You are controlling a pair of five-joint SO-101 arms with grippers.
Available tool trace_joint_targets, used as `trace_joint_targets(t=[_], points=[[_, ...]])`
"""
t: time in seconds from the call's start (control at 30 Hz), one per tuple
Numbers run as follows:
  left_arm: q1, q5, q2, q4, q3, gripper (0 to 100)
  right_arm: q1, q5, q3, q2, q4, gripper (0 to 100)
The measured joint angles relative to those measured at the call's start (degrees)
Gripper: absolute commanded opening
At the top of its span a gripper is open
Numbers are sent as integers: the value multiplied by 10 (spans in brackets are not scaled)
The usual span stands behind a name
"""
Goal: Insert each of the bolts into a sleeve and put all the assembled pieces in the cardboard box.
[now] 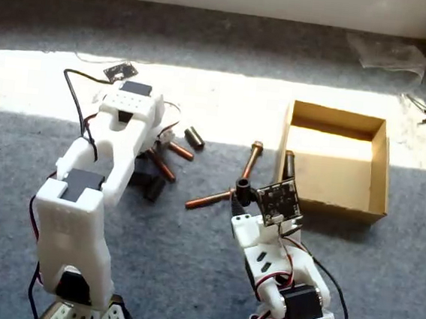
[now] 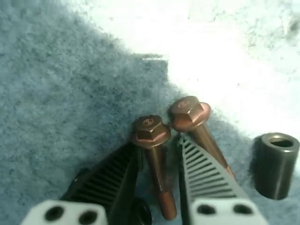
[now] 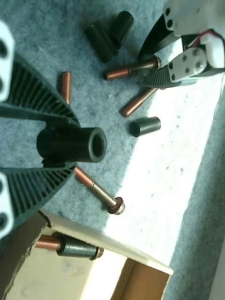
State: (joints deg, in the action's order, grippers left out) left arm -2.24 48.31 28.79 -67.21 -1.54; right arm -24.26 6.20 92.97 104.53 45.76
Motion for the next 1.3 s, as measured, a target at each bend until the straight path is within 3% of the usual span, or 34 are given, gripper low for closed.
trace_joint_targets(t=[0.67, 1.1, 1.3], points=[[18, -4, 9, 6, -19, 53, 0, 0, 0, 0, 0, 3], [25, -283, 9, 84, -18, 53, 0, 0, 0, 0, 0, 3], [25, -353, 9, 97, -18, 53, 0, 0, 0, 0, 0, 3]])
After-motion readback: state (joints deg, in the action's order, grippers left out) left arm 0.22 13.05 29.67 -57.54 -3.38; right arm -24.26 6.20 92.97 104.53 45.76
